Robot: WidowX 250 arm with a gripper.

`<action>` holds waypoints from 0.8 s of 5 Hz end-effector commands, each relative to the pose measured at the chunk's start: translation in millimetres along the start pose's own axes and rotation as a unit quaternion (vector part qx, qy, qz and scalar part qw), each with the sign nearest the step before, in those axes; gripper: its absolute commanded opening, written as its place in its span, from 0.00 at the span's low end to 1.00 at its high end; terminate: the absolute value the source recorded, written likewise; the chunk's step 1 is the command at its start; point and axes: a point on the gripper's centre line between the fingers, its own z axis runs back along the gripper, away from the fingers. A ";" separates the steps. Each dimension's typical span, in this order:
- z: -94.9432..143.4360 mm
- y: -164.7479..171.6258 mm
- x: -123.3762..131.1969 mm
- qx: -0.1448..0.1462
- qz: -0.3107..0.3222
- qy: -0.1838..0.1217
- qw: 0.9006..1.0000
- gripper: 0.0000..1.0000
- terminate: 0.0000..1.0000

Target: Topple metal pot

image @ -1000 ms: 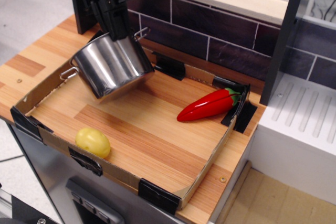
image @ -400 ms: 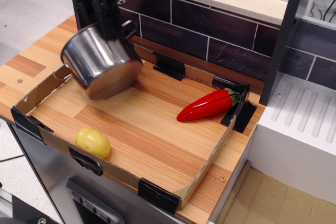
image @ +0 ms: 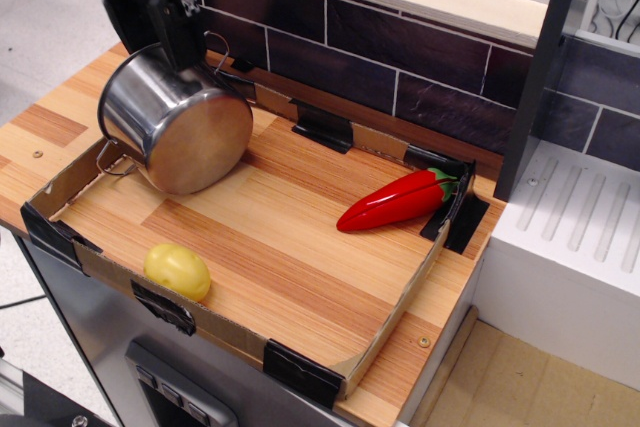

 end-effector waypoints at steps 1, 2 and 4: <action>76.3 12.0 14.5 0.161 -0.008 -0.103 0.982 1.00 0.00; 111.2 6.6 17.4 0.168 0.006 -0.103 0.980 1.00 0.00; 164.4 -11.2 7.4 0.105 0.017 -0.082 0.991 1.00 0.00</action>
